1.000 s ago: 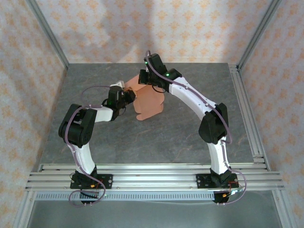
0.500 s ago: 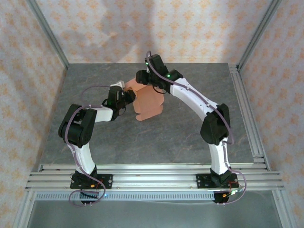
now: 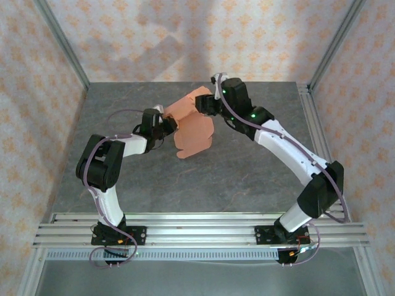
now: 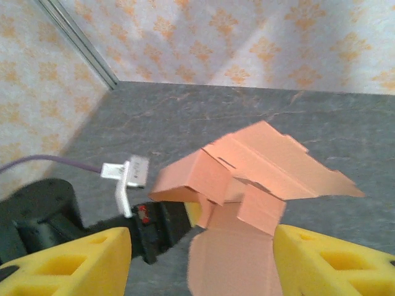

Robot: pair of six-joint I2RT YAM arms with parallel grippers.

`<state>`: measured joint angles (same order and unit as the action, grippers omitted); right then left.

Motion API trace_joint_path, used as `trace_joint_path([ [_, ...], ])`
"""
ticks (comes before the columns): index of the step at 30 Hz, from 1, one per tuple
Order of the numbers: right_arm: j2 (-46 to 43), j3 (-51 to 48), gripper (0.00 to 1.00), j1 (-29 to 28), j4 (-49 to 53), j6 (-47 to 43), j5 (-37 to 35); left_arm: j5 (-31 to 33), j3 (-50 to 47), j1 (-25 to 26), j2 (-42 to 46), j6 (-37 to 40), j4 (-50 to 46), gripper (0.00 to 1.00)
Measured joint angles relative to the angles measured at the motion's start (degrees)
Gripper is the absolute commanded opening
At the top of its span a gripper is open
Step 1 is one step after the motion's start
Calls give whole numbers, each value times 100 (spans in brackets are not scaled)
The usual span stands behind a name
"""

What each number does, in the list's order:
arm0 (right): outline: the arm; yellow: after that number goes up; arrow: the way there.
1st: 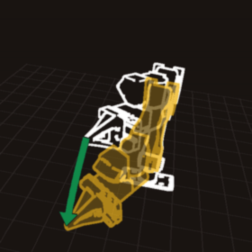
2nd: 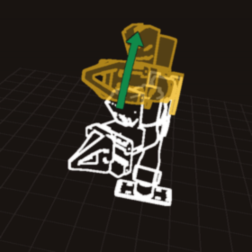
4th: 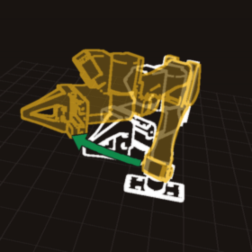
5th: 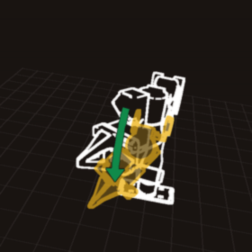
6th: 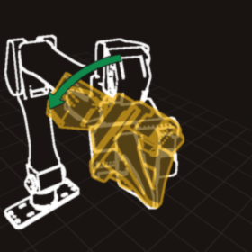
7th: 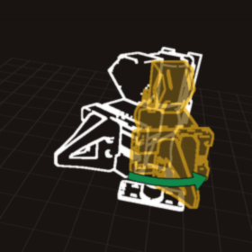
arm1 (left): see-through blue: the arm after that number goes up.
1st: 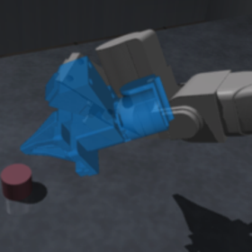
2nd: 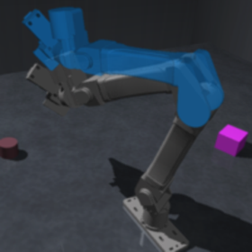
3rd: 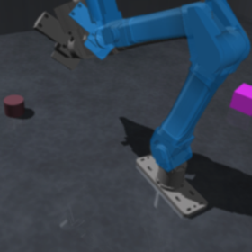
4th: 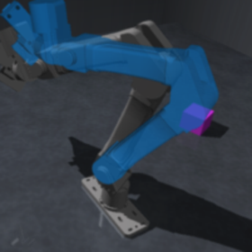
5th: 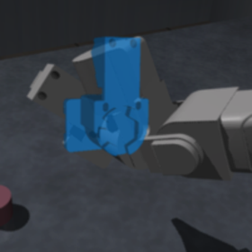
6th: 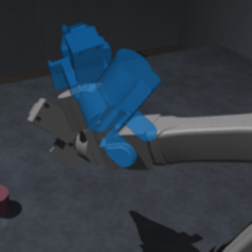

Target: Fold the paper box

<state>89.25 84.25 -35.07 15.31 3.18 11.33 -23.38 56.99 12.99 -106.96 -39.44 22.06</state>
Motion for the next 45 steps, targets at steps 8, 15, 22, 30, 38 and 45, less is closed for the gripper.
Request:
trace_joint_path([
  [8,243,-636,66,-195,-522,-1598,-382,-63,566,-2,142,-17,-1552,0],
  [15,1071,-396,66,-326,-1176,-2500,-811,-61,597,-2,378,-101,-2295,0],
  [22,1711,175,62,-332,-1368,-2830,-1036,-63,597,-2,494,-103,-2581,0],
  [30,1882,396,47,-352,-1410,-3042,-1403,-66,597,-2,496,-103,-2651,0],
  [38,1829,341,64,-352,-1377,-3073,-1222,-87,597,-2,496,-103,-2662,0],
  [45,1128,-83,67,-186,-1274,-2562,-374,-227,691,-2,496,-28,-2767,0],
])
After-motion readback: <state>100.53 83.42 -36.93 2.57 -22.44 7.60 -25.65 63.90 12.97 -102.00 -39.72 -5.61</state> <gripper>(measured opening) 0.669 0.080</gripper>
